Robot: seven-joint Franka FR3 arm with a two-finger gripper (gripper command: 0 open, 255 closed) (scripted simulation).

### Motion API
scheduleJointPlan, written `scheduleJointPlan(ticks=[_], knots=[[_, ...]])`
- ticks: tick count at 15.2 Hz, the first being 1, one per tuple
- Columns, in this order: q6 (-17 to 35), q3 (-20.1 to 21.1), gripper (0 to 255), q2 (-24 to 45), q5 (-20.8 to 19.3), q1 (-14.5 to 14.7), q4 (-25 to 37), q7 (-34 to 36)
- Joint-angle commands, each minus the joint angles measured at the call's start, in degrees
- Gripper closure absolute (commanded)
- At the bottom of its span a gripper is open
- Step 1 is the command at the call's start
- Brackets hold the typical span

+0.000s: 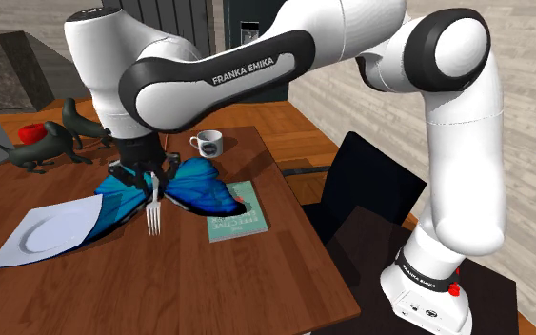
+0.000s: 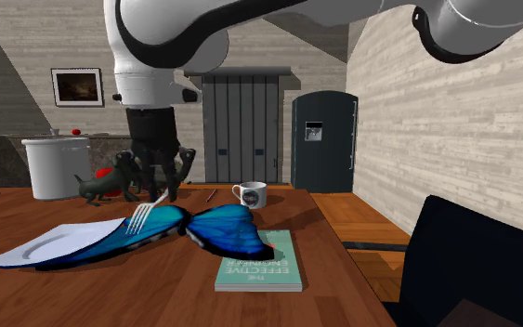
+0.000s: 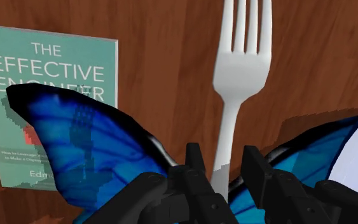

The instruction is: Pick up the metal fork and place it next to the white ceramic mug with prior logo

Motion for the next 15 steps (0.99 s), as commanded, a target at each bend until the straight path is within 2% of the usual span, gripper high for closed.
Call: scheduleJointPlan(ticks=[1,8,15], knots=[[1.7,0.3,255,-3.1,1.7,-3.4,-3.9,-2.5],[6.9,-0.6,255,-11.2,7.2,-13.3,-13.6,-12.5],[10.4,-3.4,255,-16.6,11.6,-20.8,-19.5,-23.3]])
